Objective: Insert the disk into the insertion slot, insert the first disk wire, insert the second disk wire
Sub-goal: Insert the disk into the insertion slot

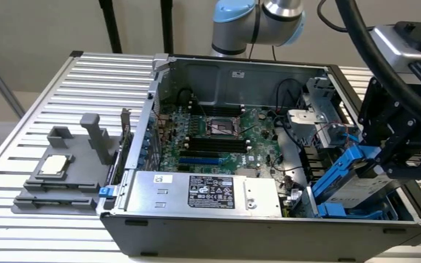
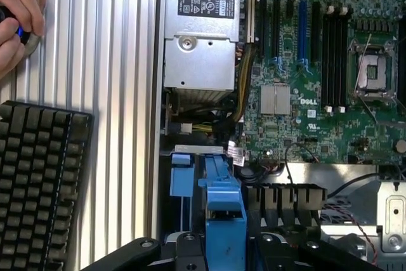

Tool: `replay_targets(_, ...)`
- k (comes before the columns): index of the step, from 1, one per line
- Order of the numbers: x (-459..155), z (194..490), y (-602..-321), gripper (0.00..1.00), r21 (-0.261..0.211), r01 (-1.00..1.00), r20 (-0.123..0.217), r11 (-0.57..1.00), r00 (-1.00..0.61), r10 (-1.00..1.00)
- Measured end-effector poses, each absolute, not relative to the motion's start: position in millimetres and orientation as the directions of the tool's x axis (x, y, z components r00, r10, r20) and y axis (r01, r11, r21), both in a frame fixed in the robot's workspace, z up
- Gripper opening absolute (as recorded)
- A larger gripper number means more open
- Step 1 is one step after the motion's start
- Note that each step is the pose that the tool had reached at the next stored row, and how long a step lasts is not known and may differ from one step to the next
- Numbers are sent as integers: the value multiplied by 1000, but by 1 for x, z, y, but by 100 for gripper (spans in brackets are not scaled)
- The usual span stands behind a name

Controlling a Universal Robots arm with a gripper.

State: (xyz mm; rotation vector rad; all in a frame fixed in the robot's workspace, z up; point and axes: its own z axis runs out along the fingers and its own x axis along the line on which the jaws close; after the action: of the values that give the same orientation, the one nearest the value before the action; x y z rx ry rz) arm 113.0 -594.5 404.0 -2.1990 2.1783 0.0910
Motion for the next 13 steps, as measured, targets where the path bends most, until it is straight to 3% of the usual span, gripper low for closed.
replay_targets(13, 105, 403, -595, 32, -3, -998, -92, -60, 60, -994)
